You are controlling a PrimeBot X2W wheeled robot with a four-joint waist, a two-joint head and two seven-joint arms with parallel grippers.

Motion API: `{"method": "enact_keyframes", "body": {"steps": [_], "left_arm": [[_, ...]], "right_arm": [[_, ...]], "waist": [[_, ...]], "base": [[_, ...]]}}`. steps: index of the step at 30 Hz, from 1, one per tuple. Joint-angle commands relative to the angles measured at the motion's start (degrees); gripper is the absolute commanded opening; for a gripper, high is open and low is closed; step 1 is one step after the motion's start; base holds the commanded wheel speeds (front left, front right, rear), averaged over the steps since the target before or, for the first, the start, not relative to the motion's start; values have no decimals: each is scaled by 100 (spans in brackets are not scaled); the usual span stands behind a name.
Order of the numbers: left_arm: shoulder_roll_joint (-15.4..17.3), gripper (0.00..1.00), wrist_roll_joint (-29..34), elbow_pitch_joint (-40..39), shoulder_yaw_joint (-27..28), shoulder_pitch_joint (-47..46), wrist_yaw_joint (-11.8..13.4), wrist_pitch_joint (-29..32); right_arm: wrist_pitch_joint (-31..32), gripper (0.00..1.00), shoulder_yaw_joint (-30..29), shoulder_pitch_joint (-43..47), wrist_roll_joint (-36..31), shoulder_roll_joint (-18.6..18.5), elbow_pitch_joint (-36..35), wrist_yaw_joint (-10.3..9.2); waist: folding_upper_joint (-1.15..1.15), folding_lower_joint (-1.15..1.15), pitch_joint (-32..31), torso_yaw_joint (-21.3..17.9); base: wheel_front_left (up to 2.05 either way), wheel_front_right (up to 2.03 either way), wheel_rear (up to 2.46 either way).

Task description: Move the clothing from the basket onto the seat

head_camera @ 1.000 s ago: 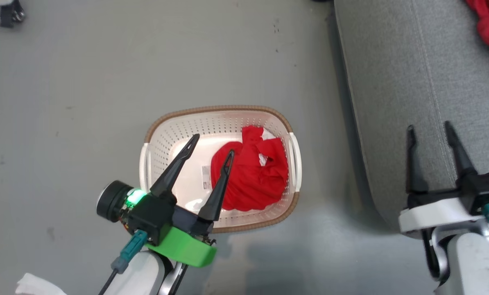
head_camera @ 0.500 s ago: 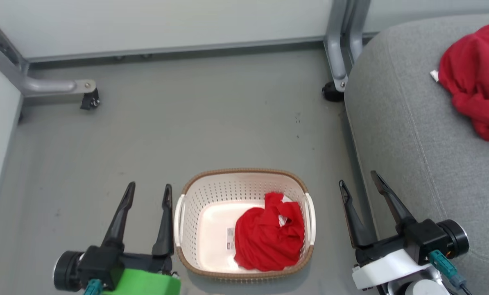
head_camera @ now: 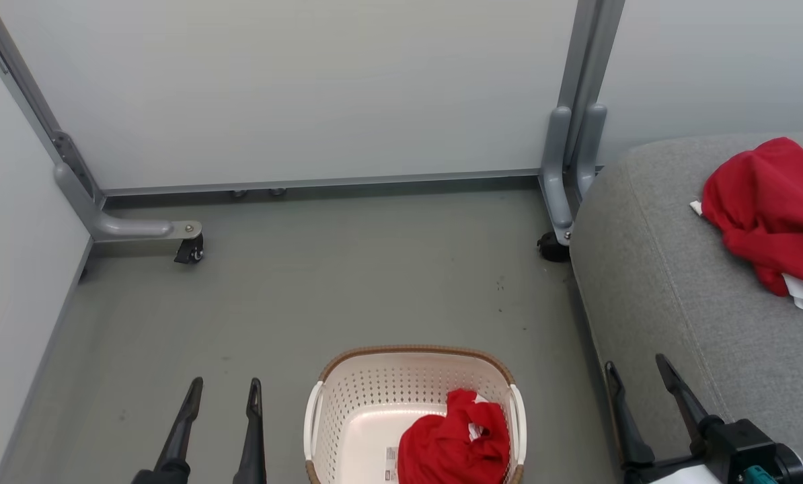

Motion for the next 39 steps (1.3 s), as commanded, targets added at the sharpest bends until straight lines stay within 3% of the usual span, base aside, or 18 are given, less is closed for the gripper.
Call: {"method": "enact_keyframes", "body": {"steps": [1,39], "left_arm": [[-1,100,97,25,-25,104,-36,5],[-1,100,88,213,-250,13,110,5]], "right_arm": [[-20,100,12,109,11,-13,35,-8],[-20,100,-71,114,-77,-13,16,-8]], "waist": [[0,1,-104,-25],[0,1,120,-131]], "base": [[0,0,0],[0,0,0]]}}
